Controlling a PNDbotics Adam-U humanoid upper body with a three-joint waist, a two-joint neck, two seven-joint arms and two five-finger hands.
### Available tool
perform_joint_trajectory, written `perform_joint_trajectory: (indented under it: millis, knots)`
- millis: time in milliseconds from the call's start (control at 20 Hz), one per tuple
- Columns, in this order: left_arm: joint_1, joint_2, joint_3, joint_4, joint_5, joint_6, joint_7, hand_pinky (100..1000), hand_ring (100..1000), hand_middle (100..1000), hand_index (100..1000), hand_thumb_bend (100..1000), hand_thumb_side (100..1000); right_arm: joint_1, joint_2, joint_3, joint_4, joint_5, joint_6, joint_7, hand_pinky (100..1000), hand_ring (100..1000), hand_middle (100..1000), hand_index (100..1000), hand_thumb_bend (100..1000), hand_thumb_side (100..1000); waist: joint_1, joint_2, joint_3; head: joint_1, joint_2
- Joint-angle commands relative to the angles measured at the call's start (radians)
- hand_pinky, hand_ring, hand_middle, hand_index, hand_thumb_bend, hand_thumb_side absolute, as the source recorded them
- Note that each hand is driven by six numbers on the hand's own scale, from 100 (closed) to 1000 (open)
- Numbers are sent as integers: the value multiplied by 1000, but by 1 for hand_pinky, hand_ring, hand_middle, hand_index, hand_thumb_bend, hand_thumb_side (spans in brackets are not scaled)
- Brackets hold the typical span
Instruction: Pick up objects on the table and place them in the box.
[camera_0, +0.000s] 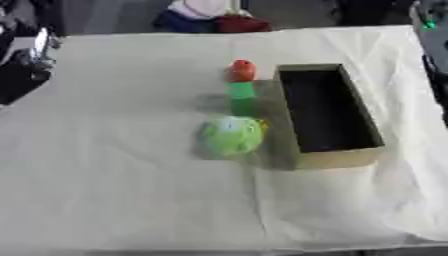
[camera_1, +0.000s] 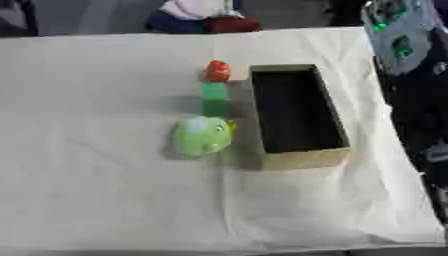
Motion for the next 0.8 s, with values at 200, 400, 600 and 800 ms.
perform_joint_trajectory:
  millis: [200, 400, 600, 800]
  knots:
    - [-97, 51, -83, -15, 17, 28, -126, 751, 663, 740, 879, 100, 1000, 6, 17, -26, -108, -35, 48, -21, 830, 810, 722, 803, 100, 1000, 11, -7, 9, 9, 5]
    - [-159, 34, -136, -15, 26, 54, -199, 750, 661, 741, 879, 100, 1000, 24, 31, -32, -147, -47, 69, -17, 831, 809, 720, 802, 100, 1000, 19, -4, 16, 16, 5]
    - [-206, -1, -185, -15, 36, 66, -277, 756, 667, 749, 893, 100, 1000, 34, 38, -34, -170, -56, 81, -9, 831, 808, 719, 802, 100, 1000, 22, -3, 16, 18, 5]
    - [-245, -44, -233, -15, 35, 102, -383, 765, 681, 759, 905, 100, 1000, 43, 42, -37, -184, -63, 88, -3, 832, 807, 717, 802, 100, 1000, 24, -5, 16, 19, 5]
